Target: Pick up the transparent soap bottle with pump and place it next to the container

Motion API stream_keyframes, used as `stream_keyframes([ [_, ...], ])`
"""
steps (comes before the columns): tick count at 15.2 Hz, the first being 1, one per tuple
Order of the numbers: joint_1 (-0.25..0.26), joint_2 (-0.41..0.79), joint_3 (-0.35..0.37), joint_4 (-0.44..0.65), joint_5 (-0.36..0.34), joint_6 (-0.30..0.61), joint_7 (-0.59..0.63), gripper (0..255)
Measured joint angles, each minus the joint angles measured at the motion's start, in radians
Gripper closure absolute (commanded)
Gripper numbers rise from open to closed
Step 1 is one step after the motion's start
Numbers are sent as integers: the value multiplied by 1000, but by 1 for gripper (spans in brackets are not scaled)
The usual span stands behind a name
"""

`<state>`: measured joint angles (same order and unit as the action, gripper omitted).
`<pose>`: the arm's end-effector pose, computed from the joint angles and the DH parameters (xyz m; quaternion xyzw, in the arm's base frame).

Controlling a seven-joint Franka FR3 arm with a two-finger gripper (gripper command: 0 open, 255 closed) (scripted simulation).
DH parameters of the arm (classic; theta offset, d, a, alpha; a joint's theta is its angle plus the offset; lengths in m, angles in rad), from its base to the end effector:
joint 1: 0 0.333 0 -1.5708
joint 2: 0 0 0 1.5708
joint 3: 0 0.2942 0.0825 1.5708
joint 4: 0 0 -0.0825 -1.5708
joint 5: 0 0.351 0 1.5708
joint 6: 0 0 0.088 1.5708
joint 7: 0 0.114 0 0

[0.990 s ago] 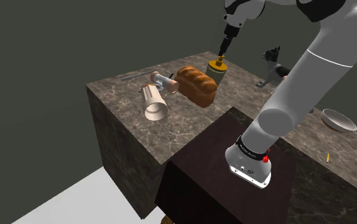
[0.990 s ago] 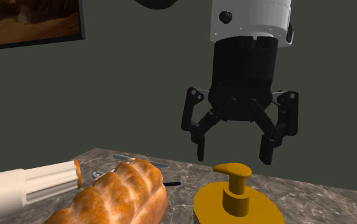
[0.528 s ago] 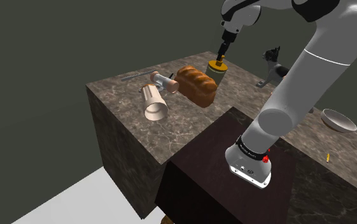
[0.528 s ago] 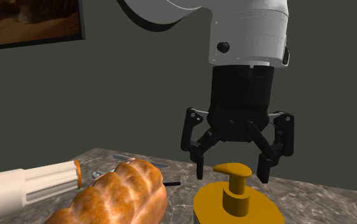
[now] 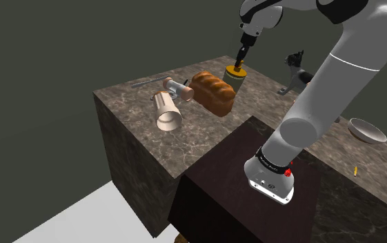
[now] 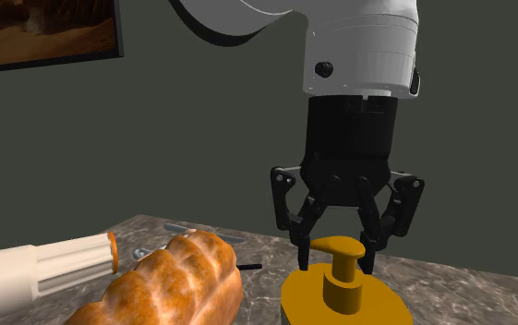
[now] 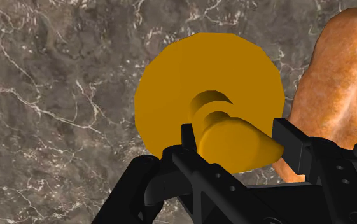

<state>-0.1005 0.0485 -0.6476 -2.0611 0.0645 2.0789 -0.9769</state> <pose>0.3882 -0.3522 0.4020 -0.9950 -0.0984 -0.0035 0.0165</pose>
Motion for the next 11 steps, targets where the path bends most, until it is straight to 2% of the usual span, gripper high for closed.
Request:
stream_keyframes([
  [7, 0, 0, 0, 0, 0, 0, 0, 255],
  [11, 1, -13, 0, 27, -11, -38, 8, 255],
])
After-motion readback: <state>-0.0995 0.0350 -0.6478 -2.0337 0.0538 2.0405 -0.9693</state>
